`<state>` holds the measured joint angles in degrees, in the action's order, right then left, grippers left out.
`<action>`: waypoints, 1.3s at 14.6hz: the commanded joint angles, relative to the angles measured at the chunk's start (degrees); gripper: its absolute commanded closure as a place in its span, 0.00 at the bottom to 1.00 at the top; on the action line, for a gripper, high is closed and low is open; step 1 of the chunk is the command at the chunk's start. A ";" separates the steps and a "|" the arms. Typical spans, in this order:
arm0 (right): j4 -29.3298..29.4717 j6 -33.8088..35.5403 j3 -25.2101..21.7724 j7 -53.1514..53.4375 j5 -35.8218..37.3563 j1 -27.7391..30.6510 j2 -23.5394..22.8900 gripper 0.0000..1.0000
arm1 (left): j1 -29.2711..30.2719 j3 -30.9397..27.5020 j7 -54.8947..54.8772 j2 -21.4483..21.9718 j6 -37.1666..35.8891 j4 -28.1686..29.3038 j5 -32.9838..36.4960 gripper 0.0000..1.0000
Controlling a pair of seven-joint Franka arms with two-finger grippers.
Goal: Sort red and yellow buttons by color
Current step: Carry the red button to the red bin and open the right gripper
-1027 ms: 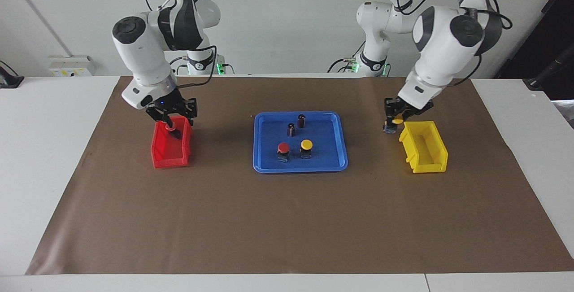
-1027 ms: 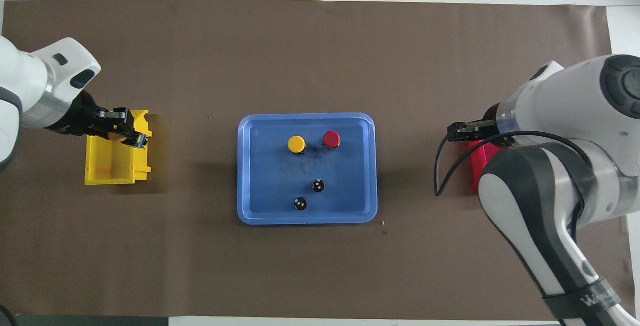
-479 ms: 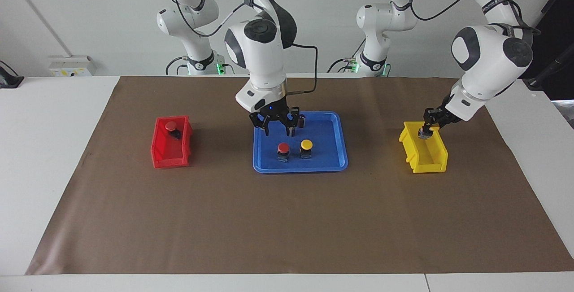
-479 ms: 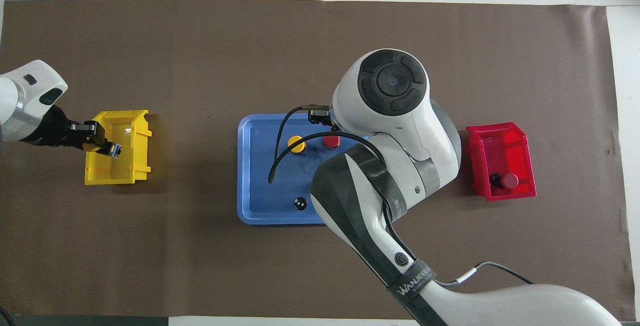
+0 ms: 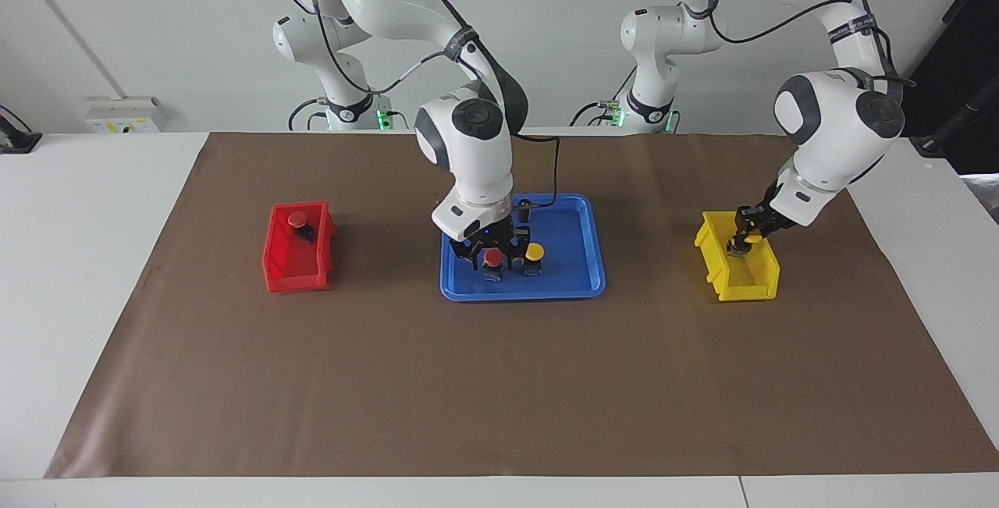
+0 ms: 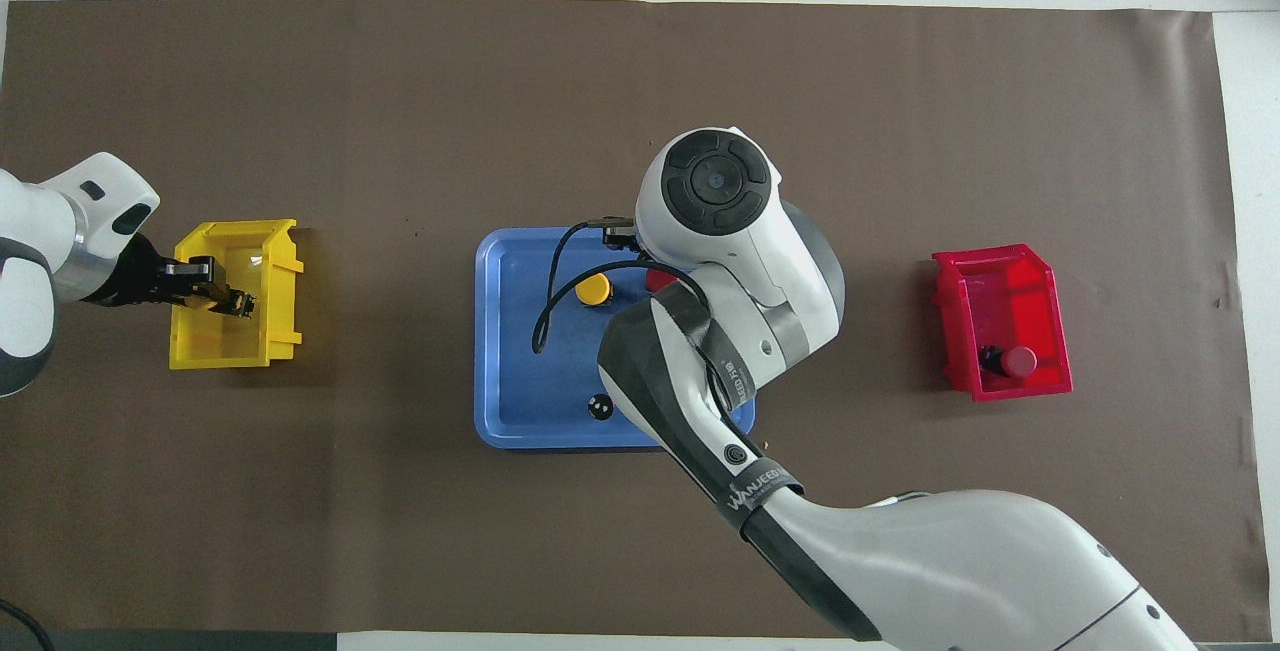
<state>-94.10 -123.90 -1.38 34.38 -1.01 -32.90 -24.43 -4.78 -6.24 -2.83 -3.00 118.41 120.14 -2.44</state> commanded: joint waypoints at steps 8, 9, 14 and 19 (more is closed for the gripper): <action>-9.26 -6.00 -0.29 0.33 0.39 -1.91 2.90 0.41 | 0.56 0.44 0.01 0.45 4.38 3.52 1.21 0.65; -9.26 -5.92 -0.29 0.33 0.39 -1.99 2.98 0.45 | 0.56 0.44 0.10 0.45 4.29 3.52 1.21 0.60; -8.65 -5.83 -0.29 0.33 0.30 -1.73 2.90 0.68 | 0.56 0.44 0.10 0.80 4.38 4.31 1.21 0.52; -5.31 0.65 -0.90 -0.46 0.30 -0.24 5.16 0.71 | 0.91 0.53 0.02 1.16 2.62 4.49 1.21 0.52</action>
<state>-100.23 -127.11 -2.26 34.38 -1.00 -34.63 -22.24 -4.77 -6.24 -2.83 -3.18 121.35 123.18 -2.44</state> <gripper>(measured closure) 0.581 0.515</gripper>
